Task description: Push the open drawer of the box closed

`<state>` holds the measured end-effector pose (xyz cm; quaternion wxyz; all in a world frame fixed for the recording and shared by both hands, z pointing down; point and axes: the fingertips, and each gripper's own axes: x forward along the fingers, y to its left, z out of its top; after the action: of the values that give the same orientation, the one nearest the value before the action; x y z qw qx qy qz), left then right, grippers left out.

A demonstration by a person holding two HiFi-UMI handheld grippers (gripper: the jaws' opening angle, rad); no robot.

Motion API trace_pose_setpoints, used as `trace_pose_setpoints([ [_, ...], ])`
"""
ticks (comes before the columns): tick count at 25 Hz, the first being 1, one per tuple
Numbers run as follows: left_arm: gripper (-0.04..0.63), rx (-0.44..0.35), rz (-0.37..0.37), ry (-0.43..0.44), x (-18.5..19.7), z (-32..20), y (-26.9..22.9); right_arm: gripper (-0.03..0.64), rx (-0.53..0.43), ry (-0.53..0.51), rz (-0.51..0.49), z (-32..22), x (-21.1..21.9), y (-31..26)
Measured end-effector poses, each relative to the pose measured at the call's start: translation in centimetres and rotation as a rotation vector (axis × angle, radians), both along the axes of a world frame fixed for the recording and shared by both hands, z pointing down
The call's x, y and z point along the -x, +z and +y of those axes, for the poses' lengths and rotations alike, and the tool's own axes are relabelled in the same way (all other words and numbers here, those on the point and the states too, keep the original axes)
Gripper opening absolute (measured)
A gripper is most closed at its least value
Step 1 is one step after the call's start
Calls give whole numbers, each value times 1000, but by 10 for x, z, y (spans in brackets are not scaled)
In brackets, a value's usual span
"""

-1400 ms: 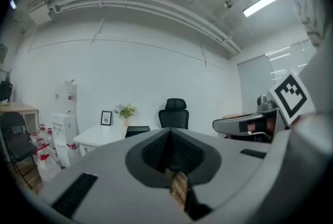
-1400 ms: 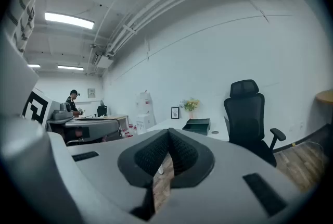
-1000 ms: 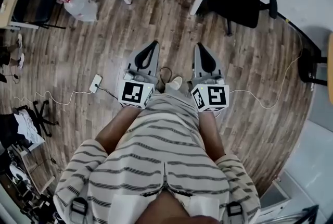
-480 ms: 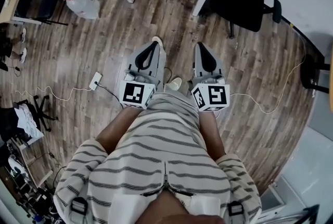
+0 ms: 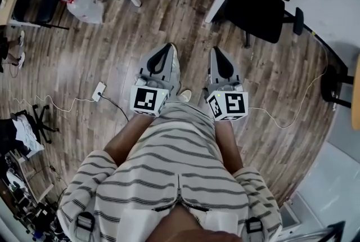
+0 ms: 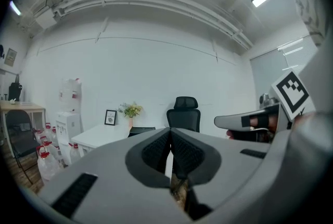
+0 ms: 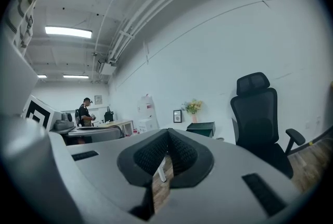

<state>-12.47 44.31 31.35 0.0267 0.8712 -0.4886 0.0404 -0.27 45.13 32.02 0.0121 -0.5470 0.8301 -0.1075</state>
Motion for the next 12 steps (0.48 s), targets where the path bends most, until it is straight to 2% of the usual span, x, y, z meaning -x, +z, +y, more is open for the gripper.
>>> trace_pose_setpoints([
  [6,2,15,-3,-4,-7,-59,9,9,16,-18,-7,-57,-2,9],
  [12,2,20,10,3,-12,-144,2,9,25,0,-13,-138,-9,3],
])
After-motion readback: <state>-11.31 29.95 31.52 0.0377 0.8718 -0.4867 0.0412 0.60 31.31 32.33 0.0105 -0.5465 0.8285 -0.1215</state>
